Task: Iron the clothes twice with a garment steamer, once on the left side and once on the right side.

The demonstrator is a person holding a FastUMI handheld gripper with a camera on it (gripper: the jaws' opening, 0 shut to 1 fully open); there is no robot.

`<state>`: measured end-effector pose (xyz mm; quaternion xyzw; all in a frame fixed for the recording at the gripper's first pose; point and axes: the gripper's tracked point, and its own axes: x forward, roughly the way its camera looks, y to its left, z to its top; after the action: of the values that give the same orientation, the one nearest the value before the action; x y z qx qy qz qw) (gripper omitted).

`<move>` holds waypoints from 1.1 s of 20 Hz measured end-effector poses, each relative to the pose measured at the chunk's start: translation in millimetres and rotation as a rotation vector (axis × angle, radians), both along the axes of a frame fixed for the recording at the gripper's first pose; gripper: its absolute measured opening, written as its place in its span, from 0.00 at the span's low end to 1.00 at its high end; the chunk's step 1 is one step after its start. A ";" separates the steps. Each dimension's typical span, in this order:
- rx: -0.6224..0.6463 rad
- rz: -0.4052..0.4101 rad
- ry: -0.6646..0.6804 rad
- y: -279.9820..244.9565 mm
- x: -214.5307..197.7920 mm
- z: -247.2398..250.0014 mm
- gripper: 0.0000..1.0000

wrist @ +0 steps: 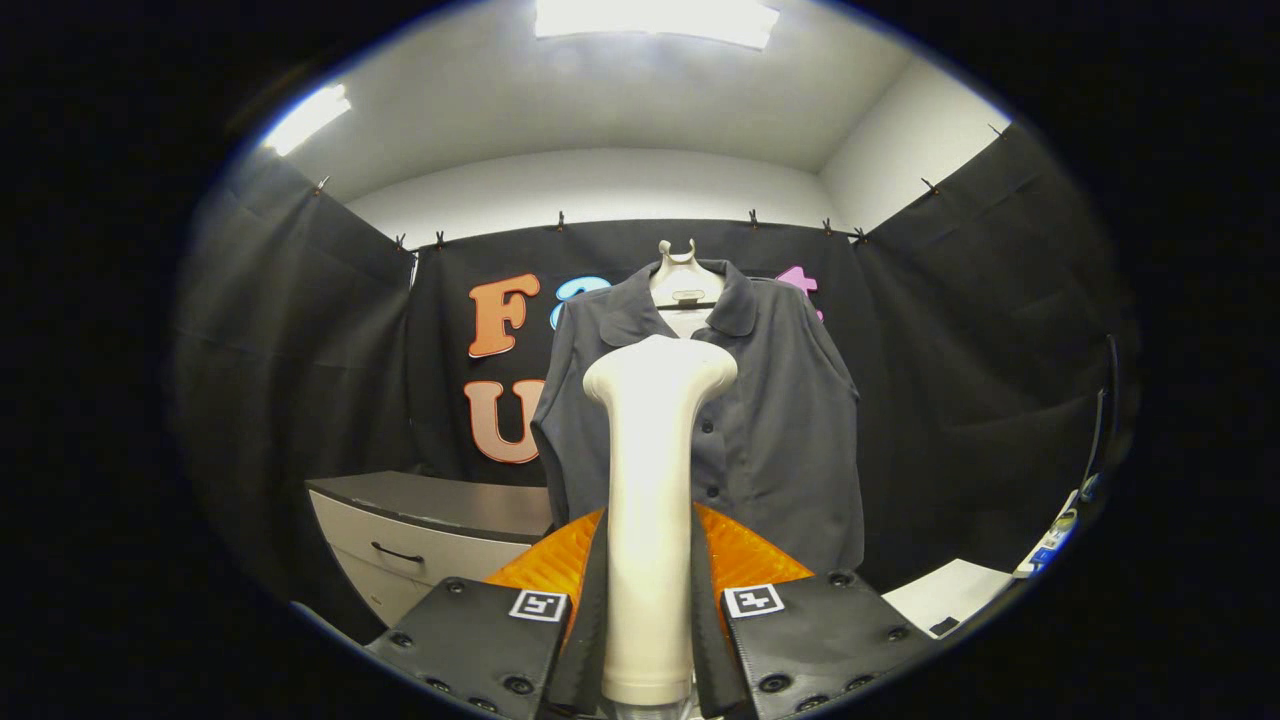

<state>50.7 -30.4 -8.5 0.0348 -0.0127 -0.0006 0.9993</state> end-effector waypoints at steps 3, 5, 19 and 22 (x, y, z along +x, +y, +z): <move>-0.001 0.000 0.000 0.9 -0.4 -0.7 0.43; -0.004 0.006 0.001 2.7 0.4 -1.2 0.43; -0.009 0.020 -0.002 12.7 -0.9 -0.5 0.43; -0.006 0.019 -0.003 13.7 -0.7 -0.2 0.43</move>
<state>50.1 -16.7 -8.6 0.0319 -0.0138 0.0092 0.9994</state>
